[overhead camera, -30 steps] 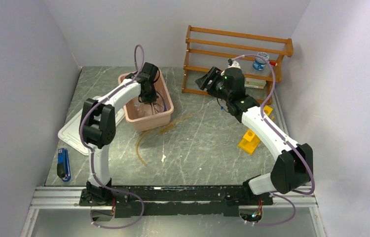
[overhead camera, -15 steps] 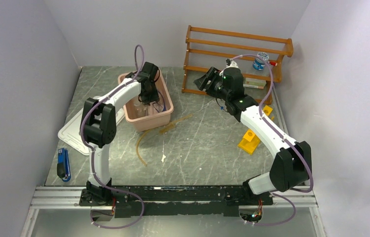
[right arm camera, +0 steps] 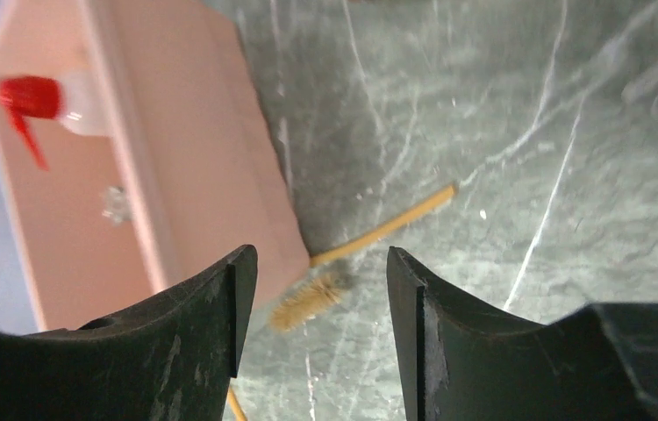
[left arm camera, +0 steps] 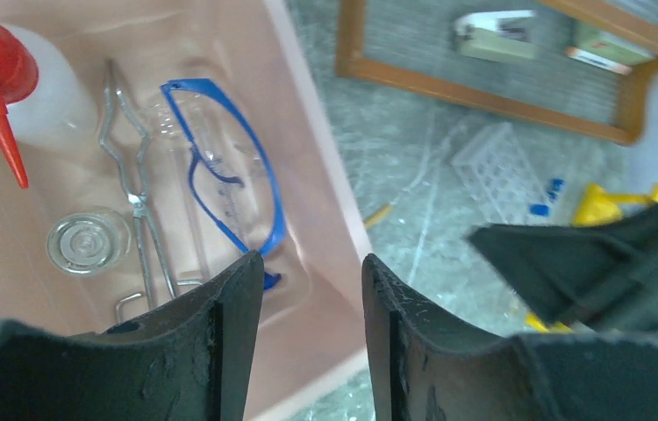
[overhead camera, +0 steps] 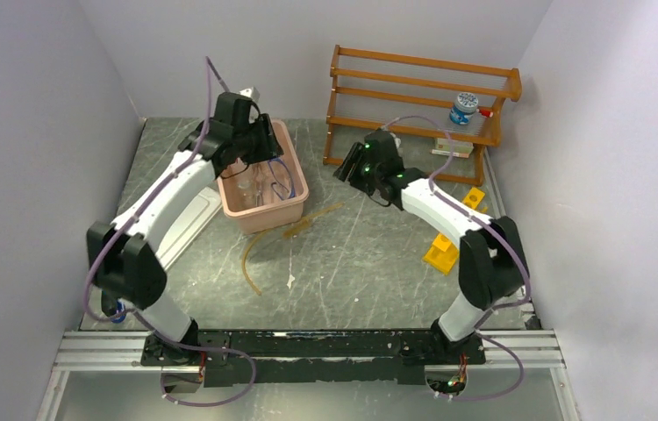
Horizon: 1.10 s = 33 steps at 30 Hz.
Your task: Organize the chemistry lab equipment
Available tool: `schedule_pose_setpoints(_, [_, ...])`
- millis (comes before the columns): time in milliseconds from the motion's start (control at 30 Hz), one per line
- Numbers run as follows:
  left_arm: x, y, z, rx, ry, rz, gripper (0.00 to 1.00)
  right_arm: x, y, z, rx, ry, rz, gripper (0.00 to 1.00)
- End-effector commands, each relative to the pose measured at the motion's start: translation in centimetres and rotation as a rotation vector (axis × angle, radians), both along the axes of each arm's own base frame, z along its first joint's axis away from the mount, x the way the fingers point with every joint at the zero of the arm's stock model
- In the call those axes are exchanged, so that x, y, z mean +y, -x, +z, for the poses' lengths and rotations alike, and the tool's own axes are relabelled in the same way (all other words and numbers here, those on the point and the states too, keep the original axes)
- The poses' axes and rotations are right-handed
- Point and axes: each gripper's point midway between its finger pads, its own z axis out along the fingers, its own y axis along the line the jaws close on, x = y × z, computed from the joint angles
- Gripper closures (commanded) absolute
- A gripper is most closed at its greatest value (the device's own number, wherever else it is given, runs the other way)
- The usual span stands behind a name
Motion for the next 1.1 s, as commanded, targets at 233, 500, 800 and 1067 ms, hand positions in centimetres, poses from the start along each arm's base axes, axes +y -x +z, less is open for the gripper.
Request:
schedule_pose_setpoints(233, [-0.7, 5.9, 6.8, -0.379, 0.113, -0.266, 0.48, 6.0, 3.9, -8.6, 0.274, 0.044, 0.040, 0.52])
schedule_pose_setpoints(500, [1.8, 8.9, 5.3, -0.378, 0.040, -0.243, 0.45, 8.4, 6.6, -11.4, 0.384, -0.081, 0.120, 0.47])
schedule_pose_setpoints(800, [2.5, 10.5, 6.0, -0.378, 0.047, -0.236, 0.46, 11.1, 7.1, -13.2, 0.423, -0.119, 0.103, 0.51])
schedule_pose_setpoints(1067, [2.4, 10.5, 7.4, -0.416, 0.028, -0.252, 0.46, 9.1, 6.8, -14.2, 0.412, 0.004, 0.035, 0.80])
